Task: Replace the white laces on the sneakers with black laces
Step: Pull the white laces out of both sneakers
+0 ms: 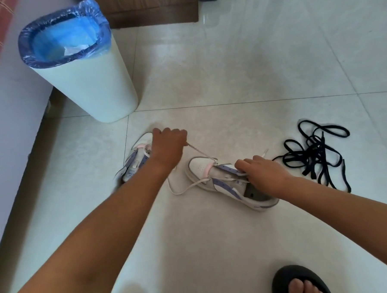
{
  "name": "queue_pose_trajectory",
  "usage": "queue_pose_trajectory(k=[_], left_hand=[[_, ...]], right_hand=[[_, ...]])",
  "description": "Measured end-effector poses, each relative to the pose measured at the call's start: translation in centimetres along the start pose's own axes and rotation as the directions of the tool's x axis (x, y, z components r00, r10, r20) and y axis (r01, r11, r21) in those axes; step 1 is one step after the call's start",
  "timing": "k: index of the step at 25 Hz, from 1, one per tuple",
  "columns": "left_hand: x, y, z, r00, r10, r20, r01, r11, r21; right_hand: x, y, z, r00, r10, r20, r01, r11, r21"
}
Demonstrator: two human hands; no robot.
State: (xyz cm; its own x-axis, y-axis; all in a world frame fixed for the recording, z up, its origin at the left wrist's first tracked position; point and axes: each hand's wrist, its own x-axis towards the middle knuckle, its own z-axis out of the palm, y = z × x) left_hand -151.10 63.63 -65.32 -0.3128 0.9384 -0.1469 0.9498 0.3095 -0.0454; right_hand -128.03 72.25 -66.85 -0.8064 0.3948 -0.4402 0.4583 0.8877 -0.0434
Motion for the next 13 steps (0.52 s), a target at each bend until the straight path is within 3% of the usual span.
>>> queue_pose_trajectory(k=[2,4,7,10,13], left_hand=[[0.1,-1.6,-0.1,0.992,-0.124,0.024,0.123,0.991,0.059],[-0.3,-1.4,-0.2,0.983,-0.153,0.105,0.149,0.988,0.049],[-1.7,1.3,1.2,0.978,0.037,0.207,-0.036,0.999,-0.009],[-3.9,4.1,3.1,0.936,0.275,0.221,-0.274,0.961,-0.035],[-4.5,4.8,4.3,0.922,0.318,0.220,-0.324,0.946,-0.010]], right_hand=[[-0.2,0.0,0.0,0.999,0.043,0.023,-0.044,0.998,0.043],[-0.2,0.2,0.0,0.996,0.063,0.060,-0.067,0.996,0.062],[-0.2,0.2,-0.4,0.993,0.090,0.082,-0.100,0.987,0.124],[-0.2,0.1,-0.9,0.992,0.098,0.080,-0.109,0.983,0.146],[-0.3,0.0,-1.1,0.991,0.102,0.087,-0.114,0.984,0.139]])
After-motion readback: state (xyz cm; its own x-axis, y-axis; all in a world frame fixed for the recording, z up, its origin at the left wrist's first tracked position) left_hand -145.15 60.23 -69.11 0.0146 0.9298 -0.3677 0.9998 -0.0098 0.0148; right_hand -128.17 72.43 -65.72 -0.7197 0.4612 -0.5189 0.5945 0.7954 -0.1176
